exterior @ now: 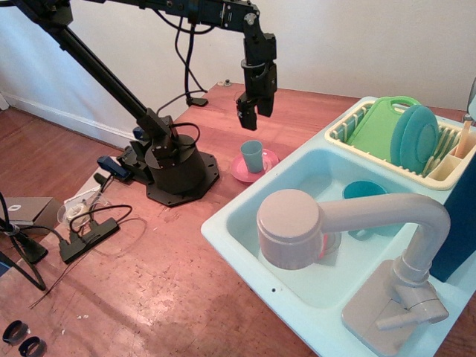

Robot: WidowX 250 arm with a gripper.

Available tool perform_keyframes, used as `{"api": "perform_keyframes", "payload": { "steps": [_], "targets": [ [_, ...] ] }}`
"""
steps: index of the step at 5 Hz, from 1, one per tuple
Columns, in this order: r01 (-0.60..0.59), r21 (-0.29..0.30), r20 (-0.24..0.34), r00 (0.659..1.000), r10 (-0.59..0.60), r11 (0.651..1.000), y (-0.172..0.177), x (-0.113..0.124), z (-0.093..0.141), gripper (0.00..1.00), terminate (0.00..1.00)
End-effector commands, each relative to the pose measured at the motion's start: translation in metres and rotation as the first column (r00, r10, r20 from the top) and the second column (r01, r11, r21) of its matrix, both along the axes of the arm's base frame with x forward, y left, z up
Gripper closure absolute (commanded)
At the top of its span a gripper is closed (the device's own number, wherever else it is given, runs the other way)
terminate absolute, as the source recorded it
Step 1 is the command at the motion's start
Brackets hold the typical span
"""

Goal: Put cup from anywhere into sink

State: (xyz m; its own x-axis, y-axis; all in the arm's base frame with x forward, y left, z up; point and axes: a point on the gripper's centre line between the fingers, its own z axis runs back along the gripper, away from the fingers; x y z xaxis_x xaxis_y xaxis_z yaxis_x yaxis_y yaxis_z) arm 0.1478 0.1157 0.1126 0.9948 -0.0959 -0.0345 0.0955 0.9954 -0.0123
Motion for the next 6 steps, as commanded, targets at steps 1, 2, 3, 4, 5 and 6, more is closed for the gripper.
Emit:
{"api": "perform_keyframes", "payload": {
  "steps": [1, 2, 3, 4, 5, 6],
  "targets": [
    [0.000, 0.000, 0.000, 1.000, 0.000, 1.000, 0.000, 0.000, 0.000, 0.00, 0.00],
    [-0.003, -0.043, 0.004, 1.000, 0.004, 0.999, -0.007, -0.002, -0.035, 0.00, 0.00],
    [-0.019, -0.047, 0.014, 1.000, 0.020, 0.999, -0.014, -0.012, -0.049, 0.00, 0.00],
    [-0.011, -0.065, 0.010, 1.000, 0.011, 0.998, -0.018, -0.012, -0.066, 0.00, 0.00],
    [-0.010, -0.090, 0.032, 0.999, 0.013, 0.996, -0.020, -0.013, -0.081, 0.00, 0.00],
    [-0.028, -0.065, 0.010, 1.000, 0.029, 0.997, -0.015, -0.011, -0.076, 1.00, 0.00]
  ]
}}
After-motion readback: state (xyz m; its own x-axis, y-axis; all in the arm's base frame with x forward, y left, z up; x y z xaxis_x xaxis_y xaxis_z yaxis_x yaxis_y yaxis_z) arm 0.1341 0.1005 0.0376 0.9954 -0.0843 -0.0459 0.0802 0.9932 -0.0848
